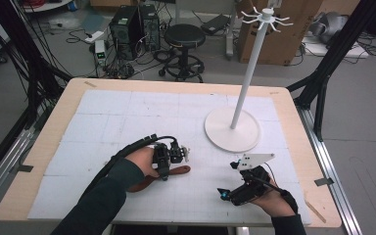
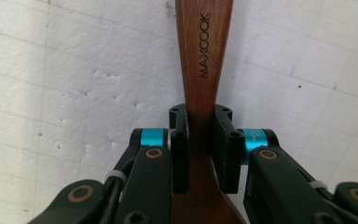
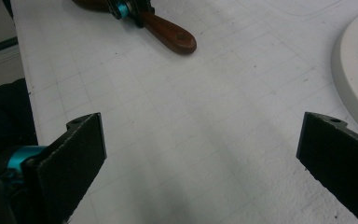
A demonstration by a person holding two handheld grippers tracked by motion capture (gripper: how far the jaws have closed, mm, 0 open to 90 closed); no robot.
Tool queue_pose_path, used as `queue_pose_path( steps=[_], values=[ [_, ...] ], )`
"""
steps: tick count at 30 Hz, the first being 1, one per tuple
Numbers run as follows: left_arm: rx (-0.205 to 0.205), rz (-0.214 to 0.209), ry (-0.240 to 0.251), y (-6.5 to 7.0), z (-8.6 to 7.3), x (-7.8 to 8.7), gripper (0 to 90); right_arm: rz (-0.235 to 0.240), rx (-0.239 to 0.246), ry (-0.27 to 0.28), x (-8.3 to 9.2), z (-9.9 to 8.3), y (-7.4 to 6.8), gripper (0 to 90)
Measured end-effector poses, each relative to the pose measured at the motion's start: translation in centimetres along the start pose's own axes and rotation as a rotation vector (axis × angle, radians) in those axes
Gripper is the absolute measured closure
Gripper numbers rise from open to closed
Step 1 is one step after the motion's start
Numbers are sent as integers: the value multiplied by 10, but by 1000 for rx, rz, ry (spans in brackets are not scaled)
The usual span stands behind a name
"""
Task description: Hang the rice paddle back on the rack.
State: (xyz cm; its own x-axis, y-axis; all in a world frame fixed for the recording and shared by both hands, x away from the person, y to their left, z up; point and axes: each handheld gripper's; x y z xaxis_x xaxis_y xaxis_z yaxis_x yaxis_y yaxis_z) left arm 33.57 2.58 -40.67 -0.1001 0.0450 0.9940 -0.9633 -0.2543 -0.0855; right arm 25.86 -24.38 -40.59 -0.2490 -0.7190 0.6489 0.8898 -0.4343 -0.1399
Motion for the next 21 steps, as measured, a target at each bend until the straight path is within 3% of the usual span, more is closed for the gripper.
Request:
queue_pose_path(
  steps=[7, 10, 11, 16, 21],
  values=[
    [47, -3, 107, -7, -8, 13, 789, 0, -10, -4, 0, 0, 0, 2],
    [39, -4, 135, -9, -9, 18, 788, -1, -5, -4, -1, 0, 0, 2],
    [56, -14, 156, -8, -9, 20, 789, -3, 1, -5, -1, 0, 0, 2],
    [62, -20, 209, -10, -11, 29, 788, -1, -6, -6, -1, 0, 0, 2],
    [94, -8, 281, -15, -16, 45, 788, 1, -4, -6, -1, 0, 0, 2]
  ],
)
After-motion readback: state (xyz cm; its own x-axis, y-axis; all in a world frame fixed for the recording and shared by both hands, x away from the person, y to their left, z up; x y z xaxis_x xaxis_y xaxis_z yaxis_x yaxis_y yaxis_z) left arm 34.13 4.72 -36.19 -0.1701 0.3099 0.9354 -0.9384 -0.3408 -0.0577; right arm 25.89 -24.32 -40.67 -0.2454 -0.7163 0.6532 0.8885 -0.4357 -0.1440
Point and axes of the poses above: each handheld gripper's, and its own axes: x roughly backward along the jaws, z roughly out of its top, y roughly to its right, and after that the axes turned 6 degrees about z, right-handed
